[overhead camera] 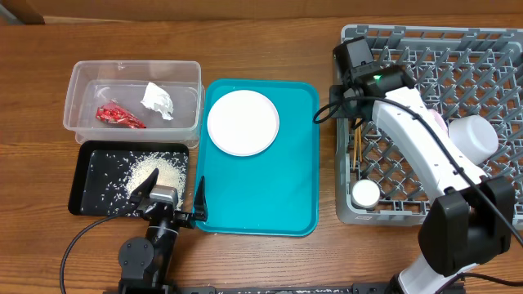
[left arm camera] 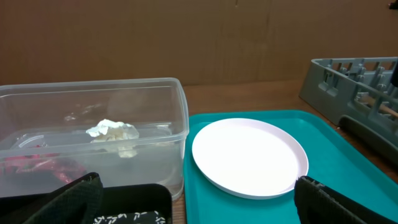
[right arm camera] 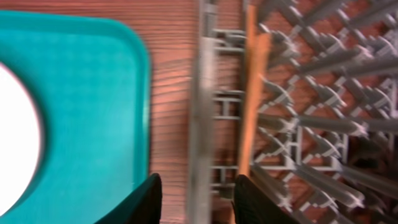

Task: Sort waste into correct bins and load items into the dishwasher
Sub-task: 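Grasp the white plate edge with the right gripper and lift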

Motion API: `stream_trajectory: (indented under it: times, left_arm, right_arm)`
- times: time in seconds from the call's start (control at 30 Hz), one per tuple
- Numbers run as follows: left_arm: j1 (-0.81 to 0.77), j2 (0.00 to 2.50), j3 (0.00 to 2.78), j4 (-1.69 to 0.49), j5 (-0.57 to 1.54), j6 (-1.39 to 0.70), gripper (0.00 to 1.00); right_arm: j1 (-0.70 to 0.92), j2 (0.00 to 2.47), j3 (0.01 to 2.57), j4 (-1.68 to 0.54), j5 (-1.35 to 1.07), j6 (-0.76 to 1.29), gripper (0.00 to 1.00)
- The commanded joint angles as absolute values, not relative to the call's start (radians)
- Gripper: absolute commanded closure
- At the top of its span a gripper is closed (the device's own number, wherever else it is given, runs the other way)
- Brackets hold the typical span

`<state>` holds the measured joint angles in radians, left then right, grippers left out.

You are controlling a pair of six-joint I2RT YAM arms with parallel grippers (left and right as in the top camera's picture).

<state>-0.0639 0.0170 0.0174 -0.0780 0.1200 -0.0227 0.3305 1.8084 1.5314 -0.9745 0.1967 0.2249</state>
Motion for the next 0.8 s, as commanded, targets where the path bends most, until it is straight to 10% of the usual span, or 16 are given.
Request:
stream_trajectory:
  times: [0.0, 0.57, 0.77]
  left_arm:
    - [-0.059, 0.009, 0.008, -0.073, 0.121, -0.029, 0.0]
    - [-0.059, 0.009, 0.008, -0.073, 0.121, -0.029, 0.0]
    - [-0.059, 0.009, 0.008, -0.073, 0.121, -0.029, 0.0]
  right_arm:
    - [0.408, 1.735, 1.546, -0.966, 0.146, 0.22, 0.57]
    - [0.58, 2.004, 1.441, -0.665, 0.035, 0.649, 0.48]
    - [0.582, 2.093, 1.441, -0.648, -0.007, 0.682, 0.69]
